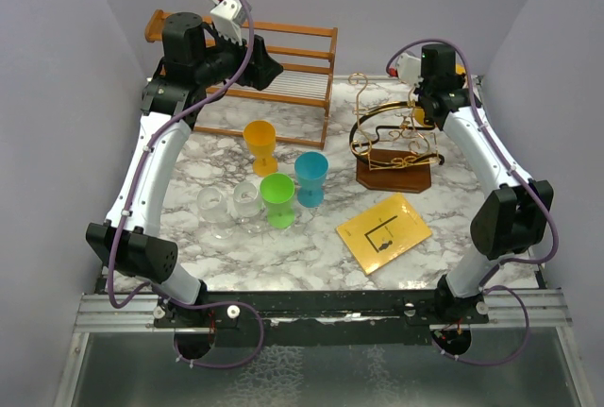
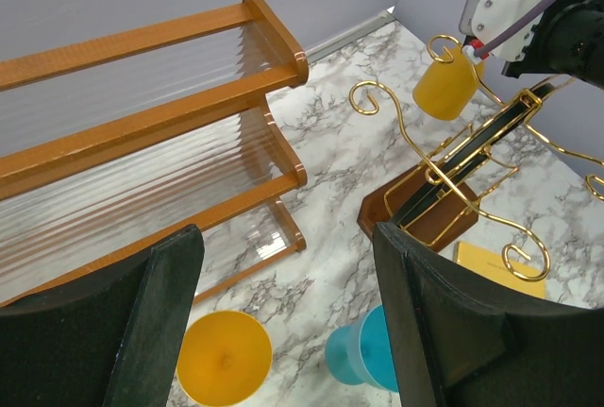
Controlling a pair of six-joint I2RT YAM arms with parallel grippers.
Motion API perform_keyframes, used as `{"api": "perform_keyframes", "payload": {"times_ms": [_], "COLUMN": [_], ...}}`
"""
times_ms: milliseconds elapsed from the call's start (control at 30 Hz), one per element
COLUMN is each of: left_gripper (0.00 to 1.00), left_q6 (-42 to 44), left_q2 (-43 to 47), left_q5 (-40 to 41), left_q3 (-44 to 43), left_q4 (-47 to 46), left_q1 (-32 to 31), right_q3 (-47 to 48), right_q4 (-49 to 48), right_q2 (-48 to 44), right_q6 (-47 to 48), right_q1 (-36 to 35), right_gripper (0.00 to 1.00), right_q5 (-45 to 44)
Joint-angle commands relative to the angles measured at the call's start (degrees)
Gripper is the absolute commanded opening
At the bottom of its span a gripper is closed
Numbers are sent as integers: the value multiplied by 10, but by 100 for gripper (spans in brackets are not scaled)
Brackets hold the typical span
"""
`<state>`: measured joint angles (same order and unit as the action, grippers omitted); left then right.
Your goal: Place the wine glass upside down on the wine glass rack
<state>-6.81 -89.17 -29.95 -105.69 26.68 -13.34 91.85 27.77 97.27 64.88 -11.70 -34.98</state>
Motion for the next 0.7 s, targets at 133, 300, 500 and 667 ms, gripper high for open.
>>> {"api": "perform_keyframes", "payload": {"times_ms": [133,300,500,667], "left_gripper": [75,75,75,76], "left_q6": [9,12,18,30], "left_q2": [24,26,29,33], "left_q5": [1,1,5,19], "left_q3": [5,10,21,35], "left_q4": [-10,-13,-19,-26], "left_q1": [2,2,2,2], "right_q3": [-4,-8,-3,9], "right_q4": [41,51,74,107], "right_q2": [-33,-46,-63,-79], "right_q6": [-31,-44,-70,-113], "right_q1": [-10,-10,-11,-13], "right_gripper": [17,23,28,33], "right_q5": [25,29,40,77]}}
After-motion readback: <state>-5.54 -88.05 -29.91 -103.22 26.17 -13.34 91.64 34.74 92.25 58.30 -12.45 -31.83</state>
